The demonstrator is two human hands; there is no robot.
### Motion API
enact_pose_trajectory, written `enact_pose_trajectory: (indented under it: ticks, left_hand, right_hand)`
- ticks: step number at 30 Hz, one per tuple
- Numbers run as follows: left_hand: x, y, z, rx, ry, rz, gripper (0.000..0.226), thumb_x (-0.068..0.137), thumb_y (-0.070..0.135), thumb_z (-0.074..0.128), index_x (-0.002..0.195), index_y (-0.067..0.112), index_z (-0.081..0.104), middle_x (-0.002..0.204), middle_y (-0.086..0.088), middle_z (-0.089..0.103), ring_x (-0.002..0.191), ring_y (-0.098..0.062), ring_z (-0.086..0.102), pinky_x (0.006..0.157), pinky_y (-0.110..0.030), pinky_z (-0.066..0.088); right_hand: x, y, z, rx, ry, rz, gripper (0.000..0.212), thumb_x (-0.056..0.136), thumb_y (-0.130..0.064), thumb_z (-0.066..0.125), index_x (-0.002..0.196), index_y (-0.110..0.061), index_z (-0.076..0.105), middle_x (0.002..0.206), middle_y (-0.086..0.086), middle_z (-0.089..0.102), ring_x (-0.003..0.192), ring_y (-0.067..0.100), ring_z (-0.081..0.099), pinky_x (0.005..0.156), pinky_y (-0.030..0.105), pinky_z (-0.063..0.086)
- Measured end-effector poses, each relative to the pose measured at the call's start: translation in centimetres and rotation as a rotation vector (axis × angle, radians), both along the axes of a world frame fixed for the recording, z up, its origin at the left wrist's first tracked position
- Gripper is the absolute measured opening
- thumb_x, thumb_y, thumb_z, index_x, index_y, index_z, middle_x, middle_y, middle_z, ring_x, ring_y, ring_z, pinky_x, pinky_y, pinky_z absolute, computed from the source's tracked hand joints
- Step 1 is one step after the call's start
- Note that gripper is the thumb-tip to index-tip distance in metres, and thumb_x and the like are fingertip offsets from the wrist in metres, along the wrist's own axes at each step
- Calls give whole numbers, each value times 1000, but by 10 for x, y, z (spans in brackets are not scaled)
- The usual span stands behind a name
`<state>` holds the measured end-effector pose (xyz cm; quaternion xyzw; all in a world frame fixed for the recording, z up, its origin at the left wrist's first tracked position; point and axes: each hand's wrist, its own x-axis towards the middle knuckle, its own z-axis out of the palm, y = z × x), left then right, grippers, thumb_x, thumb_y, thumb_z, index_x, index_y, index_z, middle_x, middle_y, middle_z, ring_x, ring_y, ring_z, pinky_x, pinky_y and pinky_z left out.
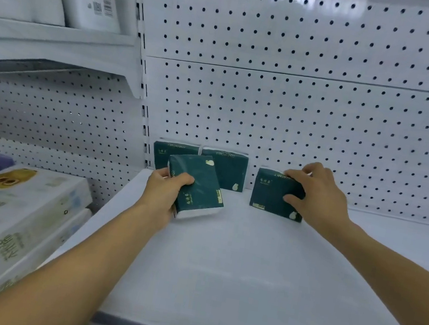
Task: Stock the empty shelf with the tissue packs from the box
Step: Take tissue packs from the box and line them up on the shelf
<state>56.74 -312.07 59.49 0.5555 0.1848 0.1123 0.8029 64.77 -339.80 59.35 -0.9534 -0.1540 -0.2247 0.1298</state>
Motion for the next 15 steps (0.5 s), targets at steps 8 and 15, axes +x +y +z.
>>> enact_pose_trajectory:
  ticks: [8, 15]
  left_hand:
    - [15, -5, -2, 51, -17, -8, 51, 85, 7, 72, 130, 17, 51, 115, -8, 69, 95, -26, 71, 84, -44, 59]
    - [12, -9, 1, 107, -22, -62, 55, 83, 9, 75, 133, 17, 52, 109, -5, 72, 96, -24, 71, 88, -45, 58]
  right_hand:
    - [41, 19, -5, -79, -139, 17, 47, 84, -26, 68, 129, -22, 57, 128, 10, 43, 117, 27, 40, 70, 35, 44]
    - [44, 23, -4, -81, -193, 18, 55, 82, -33, 71, 133, -19, 53, 126, 10, 47, 115, 30, 43, 85, 43, 41]
